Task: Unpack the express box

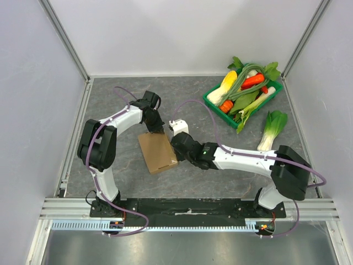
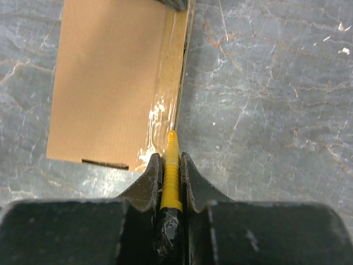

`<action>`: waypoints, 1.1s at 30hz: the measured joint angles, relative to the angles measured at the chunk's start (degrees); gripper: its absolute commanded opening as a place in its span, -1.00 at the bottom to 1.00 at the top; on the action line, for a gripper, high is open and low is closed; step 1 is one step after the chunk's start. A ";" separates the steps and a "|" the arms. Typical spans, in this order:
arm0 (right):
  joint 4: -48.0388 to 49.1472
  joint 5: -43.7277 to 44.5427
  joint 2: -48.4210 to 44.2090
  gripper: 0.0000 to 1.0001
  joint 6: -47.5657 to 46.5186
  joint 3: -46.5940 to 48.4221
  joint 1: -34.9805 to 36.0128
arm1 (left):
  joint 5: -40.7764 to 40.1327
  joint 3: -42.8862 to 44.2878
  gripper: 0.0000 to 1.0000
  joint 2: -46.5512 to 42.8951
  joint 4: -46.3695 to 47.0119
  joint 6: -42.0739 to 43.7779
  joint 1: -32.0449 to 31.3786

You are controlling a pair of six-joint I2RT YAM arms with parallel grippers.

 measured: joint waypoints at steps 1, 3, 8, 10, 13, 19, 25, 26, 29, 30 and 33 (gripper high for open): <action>-0.92 -0.57 -0.85 -1.00 0.42 -0.33 0.09 | 0.00 0.00 -0.97 0.00 0.00 -0.09 0.00; -2.21 -1.51 -1.92 -1.00 1.01 -0.63 0.24 | 0.02 -0.02 -0.97 0.02 0.02 -0.17 0.00; -3.69 -3.37 -2.91 -1.00 2.75 -1.97 0.46 | 0.07 -0.20 -0.96 0.02 0.24 -0.52 0.00; -3.87 -3.82 -3.02 -1.00 3.28 -2.58 0.55 | 0.09 -0.24 -0.96 0.02 0.28 -0.59 0.00; -3.65 -4.42 -3.04 -1.00 4.04 -3.39 0.57 | 0.09 -0.28 -0.96 0.02 0.35 -0.63 0.00; -3.06 -4.55 -3.45 -1.00 5.05 -4.13 0.83 | 0.31 -0.50 -0.96 0.00 0.74 -0.72 0.00; -3.69 -3.04 -5.18 -1.00 5.33 -5.14 1.86 | 1.77 -0.72 -0.92 -0.02 1.01 -0.72 -0.13; -4.13 -2.34 -5.77 -1.00 5.42 -5.35 2.01 | 2.25 -0.85 -0.92 -0.09 1.22 -0.72 -0.13; -6.38 0.24 -9.09 -1.00 5.42 -5.62 2.51 | 3.30 -1.09 -0.85 -0.28 1.92 -0.52 -0.24; -6.80 0.96 -10.54 -1.00 5.38 -5.62 2.80 | 3.43 -1.18 -0.75 -0.44 2.12 -0.26 -0.31; -6.03 2.99 -15.13 -1.00 4.22 -5.60 3.39 | 3.54 -1.92 -0.54 -1.36 3.30 0.79 -0.44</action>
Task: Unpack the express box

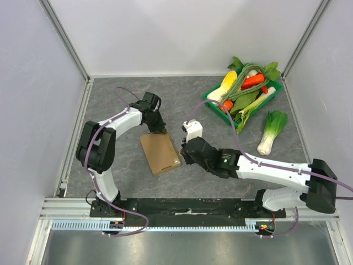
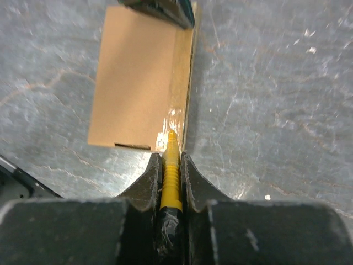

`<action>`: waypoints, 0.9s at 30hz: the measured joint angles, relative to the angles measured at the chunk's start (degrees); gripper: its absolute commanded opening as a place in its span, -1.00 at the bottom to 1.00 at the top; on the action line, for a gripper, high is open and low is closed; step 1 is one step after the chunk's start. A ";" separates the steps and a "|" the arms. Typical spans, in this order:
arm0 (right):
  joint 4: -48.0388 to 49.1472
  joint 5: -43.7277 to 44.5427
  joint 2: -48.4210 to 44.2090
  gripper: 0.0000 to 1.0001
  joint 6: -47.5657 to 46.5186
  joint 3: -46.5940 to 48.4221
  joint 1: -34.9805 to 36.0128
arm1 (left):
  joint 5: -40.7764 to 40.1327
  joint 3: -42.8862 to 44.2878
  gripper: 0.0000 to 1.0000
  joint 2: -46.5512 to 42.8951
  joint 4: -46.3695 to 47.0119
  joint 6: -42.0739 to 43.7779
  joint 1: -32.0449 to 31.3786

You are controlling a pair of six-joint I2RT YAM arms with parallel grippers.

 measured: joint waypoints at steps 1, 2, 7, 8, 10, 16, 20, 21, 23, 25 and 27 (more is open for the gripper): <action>0.76 0.79 -1.31 -1.00 -0.55 0.02 0.13 | -0.22 -0.35 -0.49 -0.59 0.35 0.63 -0.07; 1.31 1.60 -2.05 -1.00 -1.09 0.15 0.17 | -0.39 -0.70 -0.43 -1.31 0.57 1.22 -0.13; 1.86 5.18 0.46 -1.00 -3.21 2.01 -0.07 | -3.17 -2.29 -0.28 -7.32 0.13 3.69 -0.31; 1.70 5.64 2.27 -1.00 -3.58 2.89 -0.33 | -4.15 -2.86 -0.28 -9.44 -0.20 4.11 -0.31; 1.53 5.95 5.84 -1.00 -4.11 4.17 -0.83 | -6.91 -3.98 -0.28 -13.79 -1.01 4.72 -0.20; -0.02 4.00 15.80 -1.00 -4.52 6.80 -3.50 | -12.50 -13.51 -0.35 -25.22 -2.99 5.11 3.19; -1.84 1.29 17.29 -1.00 -4.44 6.93 -3.96 | -12.24 -21.79 -0.42 -25.81 -4.48 5.11 8.17; -1.88 0.24 17.29 -1.00 -4.46 6.93 -3.85 | -11.74 -23.06 -0.43 -25.20 -4.79 5.11 8.92; -1.86 -2.25 17.29 -1.00 -4.90 7.10 -3.52 | -9.84 -24.13 -0.44 -23.52 -4.87 5.11 9.18; -1.81 -4.61 17.29 -1.00 -5.57 7.28 -2.89 | -7.78 -24.09 -0.49 -21.33 -4.15 5.16 9.03; -1.75 -7.17 17.29 -1.00 -6.54 7.32 -2.14 | -5.35 -23.87 -0.50 -19.06 -3.13 5.38 9.03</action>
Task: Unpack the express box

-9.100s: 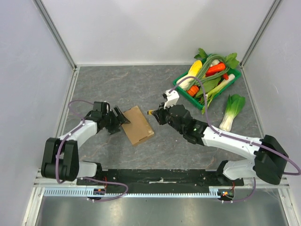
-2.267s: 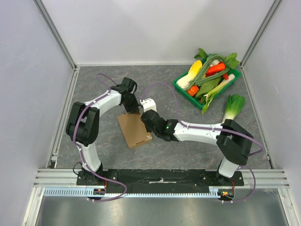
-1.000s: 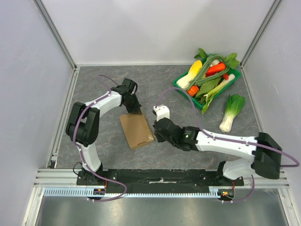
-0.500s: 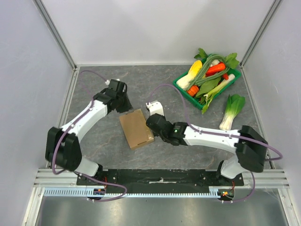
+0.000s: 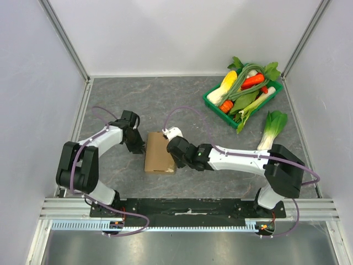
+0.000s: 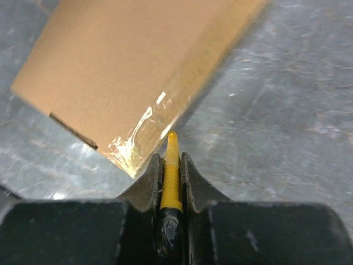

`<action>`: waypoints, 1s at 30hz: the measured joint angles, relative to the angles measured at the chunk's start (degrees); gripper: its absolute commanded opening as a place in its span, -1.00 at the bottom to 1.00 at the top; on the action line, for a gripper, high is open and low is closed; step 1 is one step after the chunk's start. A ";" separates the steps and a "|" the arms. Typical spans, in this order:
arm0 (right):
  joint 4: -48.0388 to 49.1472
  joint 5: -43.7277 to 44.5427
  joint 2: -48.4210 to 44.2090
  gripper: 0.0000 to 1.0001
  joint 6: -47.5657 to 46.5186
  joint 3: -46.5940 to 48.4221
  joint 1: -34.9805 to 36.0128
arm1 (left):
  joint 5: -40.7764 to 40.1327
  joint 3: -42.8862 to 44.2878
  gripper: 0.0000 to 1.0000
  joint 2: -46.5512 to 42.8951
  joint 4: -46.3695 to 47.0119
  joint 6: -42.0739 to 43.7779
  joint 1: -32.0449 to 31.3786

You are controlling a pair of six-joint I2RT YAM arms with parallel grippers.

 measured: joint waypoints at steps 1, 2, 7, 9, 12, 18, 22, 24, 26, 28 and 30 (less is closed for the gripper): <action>0.11 -1.22 0.00 -1.00 -0.57 0.00 0.52 | 1.31 0.24 -0.50 0.96 0.72 0.22 0.07; 0.15 -2.23 0.00 -1.00 -1.18 0.00 0.87 | 2.47 0.59 -0.50 1.88 1.79 0.48 0.13; 0.37 -2.32 -0.02 -1.00 -3.63 0.02 3.02 | 7.45 4.44 -0.47 4.57 6.86 1.07 0.35; 0.17 -2.01 -0.33 -1.00 -3.43 0.09 3.87 | 7.96 8.09 -0.40 5.99 6.58 1.09 0.28; -1.88 -1.46 -3.06 -1.00 -3.26 0.09 4.57 | 5.99 11.19 -0.30 5.64 5.66 1.22 0.63; -5.70 4.55 -18.03 -1.00 -3.78 0.63 2.12 | -0.94 8.94 -0.19 -4.83 0.42 1.20 3.19; -5.53 7.13 -17.99 -1.00 -5.60 3.76 -7.08 | -3.98 4.11 -0.23 -15.28 -3.30 0.55 3.26; -5.20 7.21 -13.90 -1.00 -6.95 5.14 -11.15 | -4.76 0.57 -0.26 -18.62 -3.80 -1.05 3.26; -4.90 6.82 -8.48 -1.00 -8.48 6.08 -14.10 | -5.11 -3.67 -0.31 -20.00 -4.22 -2.60 3.28; -5.22 4.96 -2.80 -1.00 -9.75 7.02 -16.22 | -4.52 -7.19 -0.34 -19.32 -4.33 -3.85 3.26; -5.29 2.97 1.90 -1.00 -10.60 7.89 -17.57 | -3.04 -8.85 -0.36 -17.73 -4.37 -4.59 3.26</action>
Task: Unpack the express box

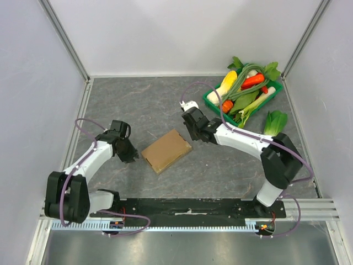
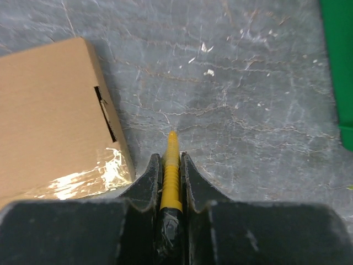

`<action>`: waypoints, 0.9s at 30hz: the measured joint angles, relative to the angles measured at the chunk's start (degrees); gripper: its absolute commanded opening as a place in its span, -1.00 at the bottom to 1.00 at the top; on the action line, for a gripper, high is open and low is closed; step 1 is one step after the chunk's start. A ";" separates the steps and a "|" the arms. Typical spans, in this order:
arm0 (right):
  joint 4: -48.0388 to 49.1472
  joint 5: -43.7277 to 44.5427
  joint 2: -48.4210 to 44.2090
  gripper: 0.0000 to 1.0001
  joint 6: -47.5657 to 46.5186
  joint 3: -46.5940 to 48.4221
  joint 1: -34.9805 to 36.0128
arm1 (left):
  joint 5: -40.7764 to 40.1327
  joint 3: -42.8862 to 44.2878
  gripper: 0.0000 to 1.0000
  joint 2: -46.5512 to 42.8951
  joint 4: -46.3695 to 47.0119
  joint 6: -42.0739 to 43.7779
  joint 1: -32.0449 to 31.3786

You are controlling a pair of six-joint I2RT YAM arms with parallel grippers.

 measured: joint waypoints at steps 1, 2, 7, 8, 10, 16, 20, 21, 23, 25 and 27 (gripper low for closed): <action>-0.11 -0.74 1.16 -1.00 -0.28 0.15 -0.42 | 1.03 -0.31 -0.36 1.14 0.20 -0.17 0.00; -0.33 -1.95 2.45 -1.00 -0.48 0.20 -0.90 | 2.08 -0.37 -0.38 2.32 0.68 -0.26 0.00; -0.70 -7.72 2.23 -1.00 -0.33 0.15 -1.05 | 6.58 -0.22 -0.38 6.36 4.48 -0.46 0.00; -0.35 -9.05 1.66 -1.00 -0.24 -0.20 -0.87 | 7.08 0.07 -0.38 6.95 4.94 -0.46 0.00; 0.26 -10.91 -0.13 -1.00 -0.02 -1.77 -0.44 | 8.17 0.96 -0.42 8.24 5.99 -0.46 0.00; -1.70 -11.41 -5.99 -1.00 0.96 -7.19 2.95 | 10.05 6.69 -0.46 15.76 9.35 -0.37 0.31; -4.22 -10.54 -9.38 -1.00 3.76 -9.35 8.68 | 11.91 10.40 -0.46 20.26 14.16 -0.39 0.57; -4.09 -10.40 -10.34 -1.00 4.92 -10.01 10.73 | 13.64 11.47 -0.46 21.51 15.96 -0.39 0.52; -3.37 -10.32 -11.76 -1.00 6.67 -10.71 14.23 | 16.22 13.11 -0.46 23.74 18.71 -0.37 0.22; -1.79 -10.14 -12.92 -1.00 7.76 -11.67 17.18 | 19.19 15.10 -0.46 26.45 21.62 -0.26 0.04; -0.13 -9.64 -13.44 -1.00 8.46 -12.61 18.40 | 21.62 16.74 -0.45 28.65 23.34 0.00 0.00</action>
